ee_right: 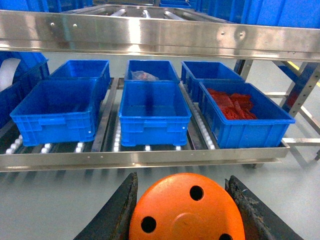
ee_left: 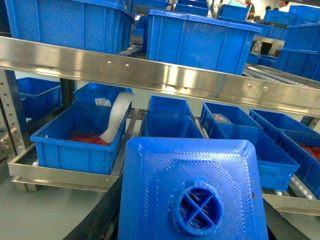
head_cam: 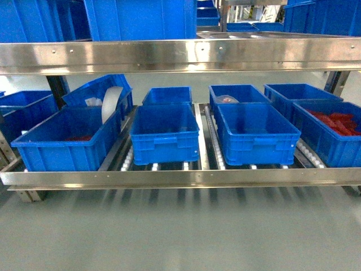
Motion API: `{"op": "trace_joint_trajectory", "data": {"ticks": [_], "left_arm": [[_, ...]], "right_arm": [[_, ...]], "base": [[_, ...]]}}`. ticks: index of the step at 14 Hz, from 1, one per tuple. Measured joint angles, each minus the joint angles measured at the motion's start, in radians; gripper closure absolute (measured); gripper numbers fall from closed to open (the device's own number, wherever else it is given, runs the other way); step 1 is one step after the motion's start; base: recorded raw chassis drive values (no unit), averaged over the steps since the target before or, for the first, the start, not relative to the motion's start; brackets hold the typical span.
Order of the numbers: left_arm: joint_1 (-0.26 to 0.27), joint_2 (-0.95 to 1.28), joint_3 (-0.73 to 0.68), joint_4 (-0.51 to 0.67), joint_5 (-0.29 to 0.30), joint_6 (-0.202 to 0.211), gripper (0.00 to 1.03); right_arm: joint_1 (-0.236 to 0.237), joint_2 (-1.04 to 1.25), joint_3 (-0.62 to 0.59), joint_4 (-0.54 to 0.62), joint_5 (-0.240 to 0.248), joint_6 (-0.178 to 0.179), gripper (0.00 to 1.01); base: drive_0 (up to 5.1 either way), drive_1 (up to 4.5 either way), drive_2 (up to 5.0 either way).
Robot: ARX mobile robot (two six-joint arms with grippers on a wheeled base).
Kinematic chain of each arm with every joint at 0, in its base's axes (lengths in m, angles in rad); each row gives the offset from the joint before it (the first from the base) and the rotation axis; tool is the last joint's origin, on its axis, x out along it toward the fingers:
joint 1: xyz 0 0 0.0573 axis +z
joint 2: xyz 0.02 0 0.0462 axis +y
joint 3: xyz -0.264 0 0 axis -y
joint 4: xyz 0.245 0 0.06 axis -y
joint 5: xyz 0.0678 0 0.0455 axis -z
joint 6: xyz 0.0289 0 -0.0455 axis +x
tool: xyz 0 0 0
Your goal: Sort blue parts and orange caps into right shelf containers
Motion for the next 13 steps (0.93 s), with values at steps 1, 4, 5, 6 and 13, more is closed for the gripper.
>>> {"op": "trace_joint_trajectory", "data": {"ticks": [1,4,5,6,13], "left_arm": [[0.0,0.002,0.0,-0.003,0.0,0.0,0.59],[0.0,0.002,0.0,0.0,0.0,0.0,0.59],[0.0,0.001,0.0,0.002,0.0,0.0,0.59],[0.0,0.001,0.0,0.001,0.0,0.0,0.59],[0.0,0.004,0.0,-0.002,0.0,0.0,0.59]], "right_arm": [[0.0,0.0,0.0,-0.002,-0.003,0.0,0.58],[0.0,0.0,0.0,-0.003,-0.001,0.0,0.58],[0.0,0.0,0.0,0.004,0.0,0.0,0.58],[0.0,0.0,0.0,0.003,0.0,0.0,0.58],[0.0,0.0,0.001,-0.002,0.0,0.0,0.58]], "base": [[0.0,4.31,-4.3],[0.1,4.42,-4.2],[0.2,4.47,-4.1],[0.0,0.0,0.0],[0.0,0.0,0.0]]}}
